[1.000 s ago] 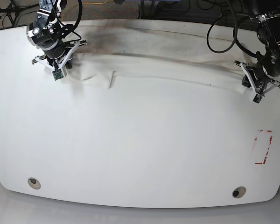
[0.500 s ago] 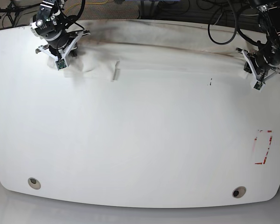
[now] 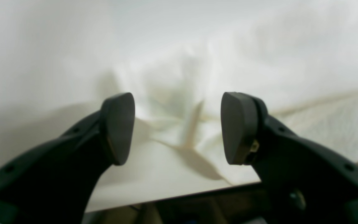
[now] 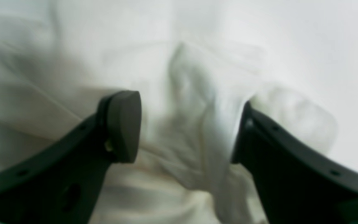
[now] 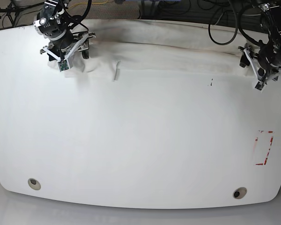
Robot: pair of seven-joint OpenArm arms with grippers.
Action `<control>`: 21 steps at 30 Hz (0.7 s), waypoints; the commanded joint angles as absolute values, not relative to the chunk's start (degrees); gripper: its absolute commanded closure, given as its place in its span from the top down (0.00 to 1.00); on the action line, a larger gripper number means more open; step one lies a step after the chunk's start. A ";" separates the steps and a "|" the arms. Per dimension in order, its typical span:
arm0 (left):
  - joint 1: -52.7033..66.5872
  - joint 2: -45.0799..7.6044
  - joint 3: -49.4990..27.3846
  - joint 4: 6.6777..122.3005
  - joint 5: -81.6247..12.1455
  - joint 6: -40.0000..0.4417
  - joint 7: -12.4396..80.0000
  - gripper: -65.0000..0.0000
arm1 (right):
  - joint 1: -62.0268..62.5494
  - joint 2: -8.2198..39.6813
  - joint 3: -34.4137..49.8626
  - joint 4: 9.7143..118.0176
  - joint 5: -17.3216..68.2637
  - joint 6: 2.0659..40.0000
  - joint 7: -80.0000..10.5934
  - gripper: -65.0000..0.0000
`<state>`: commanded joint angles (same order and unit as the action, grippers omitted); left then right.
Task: Fold the T-shirt properly
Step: 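Lay the folded fabric along the collar edge and open both grippers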
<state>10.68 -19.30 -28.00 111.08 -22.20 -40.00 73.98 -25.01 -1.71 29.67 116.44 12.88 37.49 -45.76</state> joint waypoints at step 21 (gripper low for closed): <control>13.41 -15.87 -31.96 105.36 -21.58 -40.00 76.44 0.23 | -26.24 -0.04 30.73 107.74 20.09 37.49 -45.14 0.13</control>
<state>13.41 -15.87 -31.96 105.36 -21.58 -40.00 76.44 -26.24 -0.04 30.73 107.74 20.09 37.49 -45.14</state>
